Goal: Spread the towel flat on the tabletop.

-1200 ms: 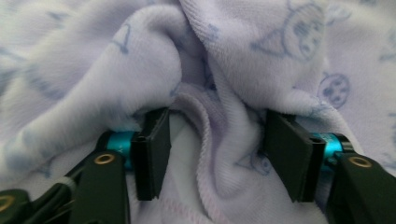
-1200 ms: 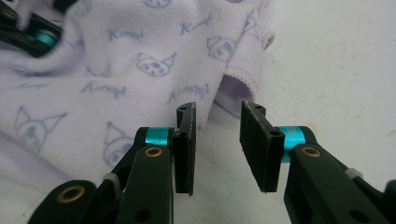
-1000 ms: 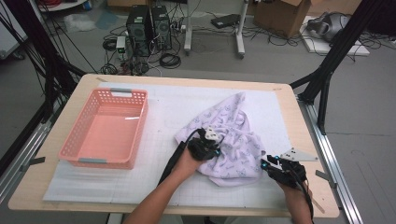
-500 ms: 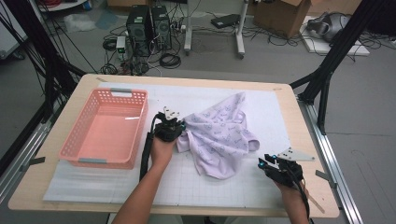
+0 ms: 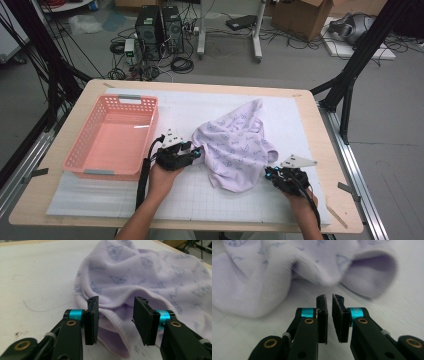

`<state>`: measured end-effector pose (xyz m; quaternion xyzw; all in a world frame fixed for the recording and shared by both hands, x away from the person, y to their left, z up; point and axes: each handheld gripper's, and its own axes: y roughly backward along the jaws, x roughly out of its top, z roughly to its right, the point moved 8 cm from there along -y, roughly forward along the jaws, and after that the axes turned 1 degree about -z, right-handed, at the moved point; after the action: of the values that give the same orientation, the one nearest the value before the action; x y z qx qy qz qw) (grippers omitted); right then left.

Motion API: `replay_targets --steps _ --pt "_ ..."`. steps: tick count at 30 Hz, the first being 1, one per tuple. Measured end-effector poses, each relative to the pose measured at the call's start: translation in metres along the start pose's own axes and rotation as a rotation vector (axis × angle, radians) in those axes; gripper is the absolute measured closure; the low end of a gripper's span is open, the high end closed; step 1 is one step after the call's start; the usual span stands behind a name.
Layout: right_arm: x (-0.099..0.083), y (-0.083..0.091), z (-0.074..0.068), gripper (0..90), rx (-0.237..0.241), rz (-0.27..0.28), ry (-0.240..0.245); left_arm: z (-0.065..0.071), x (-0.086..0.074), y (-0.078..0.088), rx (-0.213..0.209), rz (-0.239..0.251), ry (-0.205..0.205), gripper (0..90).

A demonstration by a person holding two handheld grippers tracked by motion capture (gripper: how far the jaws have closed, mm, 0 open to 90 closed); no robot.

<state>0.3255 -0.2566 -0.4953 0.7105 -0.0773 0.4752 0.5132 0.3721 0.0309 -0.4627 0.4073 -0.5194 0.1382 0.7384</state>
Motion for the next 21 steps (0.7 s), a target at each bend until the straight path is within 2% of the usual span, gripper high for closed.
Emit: replay_targets --steps 1,5,8,10,11,13,15,17,18,19,20,21 --pt "0.004 -0.004 -0.003 81.2 0.007 0.0 0.005 0.006 -0.003 0.001 -0.031 -0.005 -0.008 59.0" --pt "0.02 -0.016 -0.015 74.9 0.05 0.016 -0.005 0.02 -0.014 -0.007 -0.096 -0.069 -0.036 60.6" --pt "0.03 -0.025 -0.024 64.0 0.081 0.015 -0.013 0.031 -0.018 -0.016 -0.115 -0.102 -0.064 57.3" --pt "0.033 -0.035 -0.032 62.0 0.11 -0.014 -0.016 0.038 -0.019 -0.022 -0.118 -0.121 -0.083 53.2" --pt "0.034 -0.039 -0.034 61.3 0.106 -0.026 -0.003 0.041 -0.021 -0.026 -0.115 -0.138 -0.107 52.1" --pt "0.035 -0.047 -0.039 61.9 0.097 -0.044 0.014 0.047 -0.023 -0.031 -0.115 -0.155 -0.13 50.6" --pt "0.036 -0.05 -0.04 68.1 0.097 -0.043 0.022 0.051 -0.026 -0.036 -0.101 -0.176 -0.165 49.7" --pt "0.035 -0.05 -0.043 82.0 0.112 -0.047 0.02 0.054 -0.027 -0.039 -0.07 -0.178 -0.203 49.9" --pt "0.034 -0.05 -0.045 86.4 0.125 -0.044 0.036 0.056 -0.027 -0.039 -0.065 -0.177 -0.218 52.5" --pt "0.034 -0.049 -0.046 87.5 0.111 -0.046 0.052 0.057 -0.027 -0.038 -0.061 -0.177 -0.23 60.2" --pt "0.034 -0.048 -0.047 88.0 0.11 -0.047 0.061 0.057 -0.027 -0.037 -0.046 -0.179 -0.244 71.2" --pt "0.033 -0.046 -0.047 88.1 0.122 -0.047 0.051 0.056 -0.027 -0.036 -0.031 -0.185 -0.255 82.9"
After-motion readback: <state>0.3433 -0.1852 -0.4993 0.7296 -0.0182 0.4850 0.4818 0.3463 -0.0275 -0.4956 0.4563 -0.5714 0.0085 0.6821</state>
